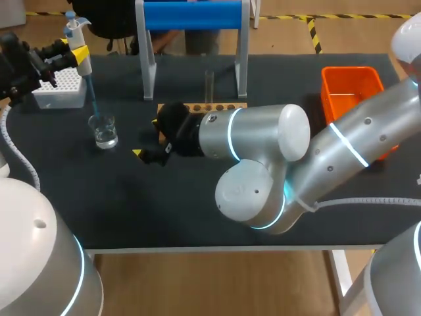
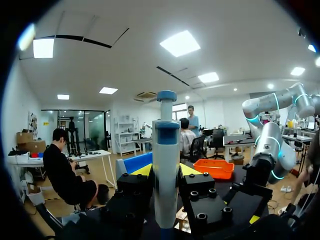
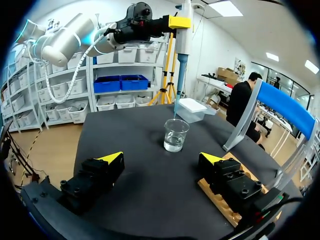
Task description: Invert the test tube, pick up the pipette, mount the tip to pipette, aspirate from beaker and dispense into the tube, eject the tip, return the pipette, and cap with the stopper.
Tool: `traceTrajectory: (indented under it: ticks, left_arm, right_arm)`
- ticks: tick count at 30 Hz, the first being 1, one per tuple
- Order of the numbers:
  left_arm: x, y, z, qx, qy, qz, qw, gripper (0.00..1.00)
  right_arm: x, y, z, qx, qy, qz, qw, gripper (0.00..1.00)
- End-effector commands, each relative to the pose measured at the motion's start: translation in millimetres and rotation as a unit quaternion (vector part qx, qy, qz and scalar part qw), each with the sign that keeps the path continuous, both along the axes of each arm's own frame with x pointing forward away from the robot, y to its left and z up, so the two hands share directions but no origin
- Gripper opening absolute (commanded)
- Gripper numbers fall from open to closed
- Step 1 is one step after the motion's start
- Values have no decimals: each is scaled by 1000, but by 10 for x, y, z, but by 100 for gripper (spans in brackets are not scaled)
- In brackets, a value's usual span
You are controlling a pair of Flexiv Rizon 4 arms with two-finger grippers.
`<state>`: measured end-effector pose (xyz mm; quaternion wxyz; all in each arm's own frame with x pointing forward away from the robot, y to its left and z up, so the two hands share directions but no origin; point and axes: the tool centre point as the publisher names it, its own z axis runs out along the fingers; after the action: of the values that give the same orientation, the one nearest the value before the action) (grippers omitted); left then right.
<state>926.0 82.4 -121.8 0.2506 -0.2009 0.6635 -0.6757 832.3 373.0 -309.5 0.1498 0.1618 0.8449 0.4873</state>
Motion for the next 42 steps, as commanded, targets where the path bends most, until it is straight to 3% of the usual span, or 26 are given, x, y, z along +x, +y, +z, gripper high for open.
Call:
traceTrajectory:
  ticks: [1, 18, 42]
  left_arm:
    - [-4, 6, -4, 0, -1, -2, 1000, 0]
    - [3, 12, -13, 0, -4, 0, 1000, 0]
    - [144, 87, -409, -3, -11, -12, 1000, 0]
  right_arm:
    - [-11, 12, -1, -1, -1, -2, 1000, 100]
    - [-11, 12, -1, -1, -1, -2, 1000, 100]
    - [-11, 12, -1, -1, -1, -2, 1000, 100]
